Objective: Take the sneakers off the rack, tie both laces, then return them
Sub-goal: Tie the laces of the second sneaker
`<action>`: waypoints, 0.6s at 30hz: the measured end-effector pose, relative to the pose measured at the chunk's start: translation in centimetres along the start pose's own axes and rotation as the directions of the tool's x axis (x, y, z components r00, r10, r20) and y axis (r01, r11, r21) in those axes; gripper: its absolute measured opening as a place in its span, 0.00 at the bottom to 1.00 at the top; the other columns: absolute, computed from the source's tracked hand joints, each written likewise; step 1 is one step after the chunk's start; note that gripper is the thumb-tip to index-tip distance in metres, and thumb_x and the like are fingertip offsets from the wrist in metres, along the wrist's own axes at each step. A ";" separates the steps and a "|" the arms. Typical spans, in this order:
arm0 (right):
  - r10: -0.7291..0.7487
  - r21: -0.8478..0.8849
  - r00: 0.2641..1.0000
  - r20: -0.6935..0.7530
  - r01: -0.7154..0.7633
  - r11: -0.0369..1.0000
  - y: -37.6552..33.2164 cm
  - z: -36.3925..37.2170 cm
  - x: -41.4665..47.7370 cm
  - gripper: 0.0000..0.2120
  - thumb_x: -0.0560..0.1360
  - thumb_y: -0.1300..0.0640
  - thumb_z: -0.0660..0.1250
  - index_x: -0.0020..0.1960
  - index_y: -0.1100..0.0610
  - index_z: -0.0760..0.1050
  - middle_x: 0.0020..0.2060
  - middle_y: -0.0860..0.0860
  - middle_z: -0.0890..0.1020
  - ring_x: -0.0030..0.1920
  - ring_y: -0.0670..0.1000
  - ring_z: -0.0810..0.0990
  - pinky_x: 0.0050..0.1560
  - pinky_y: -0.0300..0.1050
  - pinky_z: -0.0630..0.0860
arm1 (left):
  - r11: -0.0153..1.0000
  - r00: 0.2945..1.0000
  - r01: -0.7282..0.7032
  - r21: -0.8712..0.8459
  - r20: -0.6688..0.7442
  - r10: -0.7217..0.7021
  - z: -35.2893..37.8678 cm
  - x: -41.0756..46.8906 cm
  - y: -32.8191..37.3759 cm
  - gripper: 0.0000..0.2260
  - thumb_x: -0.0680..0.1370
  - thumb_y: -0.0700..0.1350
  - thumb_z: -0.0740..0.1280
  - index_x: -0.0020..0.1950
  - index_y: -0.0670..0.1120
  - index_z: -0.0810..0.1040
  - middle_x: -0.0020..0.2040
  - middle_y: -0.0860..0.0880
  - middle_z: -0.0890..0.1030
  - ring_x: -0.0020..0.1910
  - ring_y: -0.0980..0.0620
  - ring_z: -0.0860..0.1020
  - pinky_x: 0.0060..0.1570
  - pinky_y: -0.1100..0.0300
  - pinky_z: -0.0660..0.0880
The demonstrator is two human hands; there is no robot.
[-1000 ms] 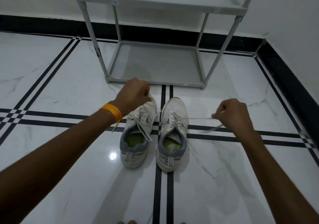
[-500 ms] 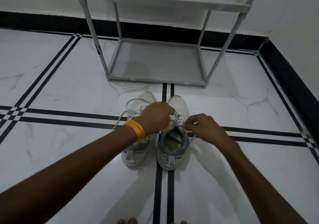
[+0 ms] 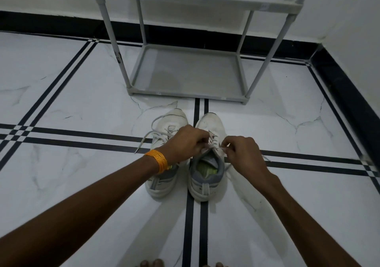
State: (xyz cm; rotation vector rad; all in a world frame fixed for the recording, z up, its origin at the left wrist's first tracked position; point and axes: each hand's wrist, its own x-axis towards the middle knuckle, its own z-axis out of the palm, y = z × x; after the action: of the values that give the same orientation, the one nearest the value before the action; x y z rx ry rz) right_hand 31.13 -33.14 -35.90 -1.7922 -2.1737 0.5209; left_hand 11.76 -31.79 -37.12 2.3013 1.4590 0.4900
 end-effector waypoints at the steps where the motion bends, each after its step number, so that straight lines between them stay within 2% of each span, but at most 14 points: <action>1: 0.006 -0.013 1.000 0.001 -0.006 1.000 0.3 0.0 -0.1 0.05 0.74 0.61 0.69 0.46 0.55 0.83 0.38 0.53 0.86 0.40 0.54 0.83 0.40 0.41 0.72 | 1.000 1.000 0.026 0.005 0.003 -0.026 0.2 -0.2 -0.1 0.06 0.75 0.44 0.70 0.39 0.44 0.78 0.34 0.44 0.82 0.32 0.47 0.77 0.34 0.61 0.66; 4: 0.046 -0.011 0.999 0.028 -0.046 0.999 0.9 0.5 -0.5 0.06 0.73 0.63 0.67 0.45 0.57 0.83 0.38 0.54 0.86 0.41 0.54 0.82 0.39 0.39 0.67 | 0.997 0.996 0.076 0.016 0.044 -0.077 0.9 -0.5 -0.7 0.06 0.74 0.44 0.70 0.40 0.43 0.78 0.36 0.44 0.82 0.36 0.46 0.78 0.37 0.60 0.69; 10: 0.094 0.001 0.992 0.081 -0.094 0.996 1.3 1.0 -0.3 0.06 0.73 0.64 0.67 0.44 0.59 0.83 0.39 0.56 0.86 0.40 0.54 0.81 0.39 0.40 0.68 | 0.995 0.994 0.087 0.050 0.057 -0.090 1.3 -0.8 -1.0 0.05 0.75 0.45 0.70 0.42 0.44 0.79 0.38 0.44 0.83 0.38 0.45 0.80 0.39 0.55 0.76; 13: 0.113 0.021 0.985 0.130 -0.117 0.993 1.3 0.1 0.0 0.06 0.73 0.64 0.66 0.42 0.62 0.82 0.38 0.57 0.86 0.41 0.57 0.82 0.38 0.44 0.72 | 0.993 0.993 0.107 0.047 0.047 -0.109 1.0 -1.2 -1.4 0.02 0.75 0.42 0.68 0.42 0.45 0.79 0.38 0.44 0.84 0.39 0.44 0.80 0.38 0.58 0.73; 16: 0.141 0.115 0.956 0.257 -0.175 0.978 2.0 -1.4 0.1 0.13 0.75 0.58 0.68 0.33 0.58 0.78 0.38 0.56 0.86 0.39 0.53 0.81 0.36 0.42 0.72 | 0.993 0.993 0.108 0.055 0.035 -0.110 0.2 -2.0 -1.9 0.05 0.78 0.45 0.65 0.44 0.47 0.80 0.38 0.45 0.83 0.42 0.45 0.79 0.39 0.55 0.74; 18: 0.133 0.280 0.935 0.329 -0.231 0.932 1.9 -2.5 0.1 0.14 0.76 0.51 0.68 0.35 0.57 0.80 0.40 0.56 0.85 0.41 0.53 0.81 0.42 0.46 0.75 | 0.987 0.998 0.066 0.147 0.009 -0.068 -0.5 -2.1 -1.7 0.08 0.77 0.49 0.64 0.44 0.48 0.80 0.39 0.45 0.81 0.47 0.45 0.75 0.42 0.54 0.71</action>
State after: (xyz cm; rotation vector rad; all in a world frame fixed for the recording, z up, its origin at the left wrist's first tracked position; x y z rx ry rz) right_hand 33.86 -32.51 -34.53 -1.8393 -1.9626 1.1917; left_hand 9.33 -32.96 -37.73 2.3527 1.6085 0.3579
